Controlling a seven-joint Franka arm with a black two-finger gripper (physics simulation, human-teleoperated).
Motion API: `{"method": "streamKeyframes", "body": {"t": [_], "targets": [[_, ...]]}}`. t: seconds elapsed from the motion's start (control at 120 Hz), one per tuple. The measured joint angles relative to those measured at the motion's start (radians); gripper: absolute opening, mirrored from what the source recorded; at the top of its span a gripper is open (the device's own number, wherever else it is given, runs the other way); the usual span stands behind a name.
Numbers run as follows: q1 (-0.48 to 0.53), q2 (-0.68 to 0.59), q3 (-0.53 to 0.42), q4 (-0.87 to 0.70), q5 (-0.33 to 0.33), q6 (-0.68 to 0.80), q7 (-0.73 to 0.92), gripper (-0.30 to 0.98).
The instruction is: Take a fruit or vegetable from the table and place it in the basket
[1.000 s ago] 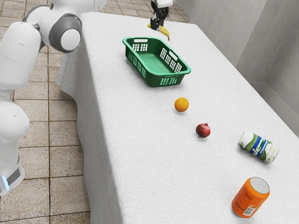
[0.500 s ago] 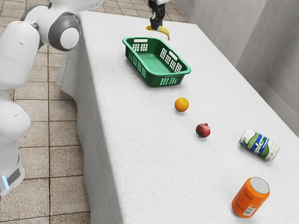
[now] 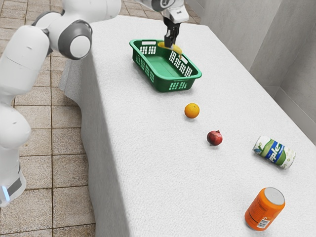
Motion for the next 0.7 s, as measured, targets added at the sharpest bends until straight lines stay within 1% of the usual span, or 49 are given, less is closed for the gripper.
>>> {"method": "streamKeyframes", "body": {"t": [0.442, 0.467, 0.542, 0.583, 0.642, 0.7], "targets": [[0.040, 0.025, 0.027, 0.001, 0.015, 0.017, -0.048, 0.07], [0.040, 0.025, 0.027, 0.001, 0.016, 0.019, -0.049, 0.11], [0.037, 0.025, 0.027, 0.001, 0.018, 0.024, -0.053, 0.33], [0.034, 0.025, 0.026, 0.002, 0.019, 0.029, -0.055, 0.42], [0.032, 0.025, 0.026, 0.002, 0.020, 0.036, -0.057, 0.51], [0.030, 0.025, 0.025, 0.002, 0.021, 0.043, -0.060, 0.57]]}}
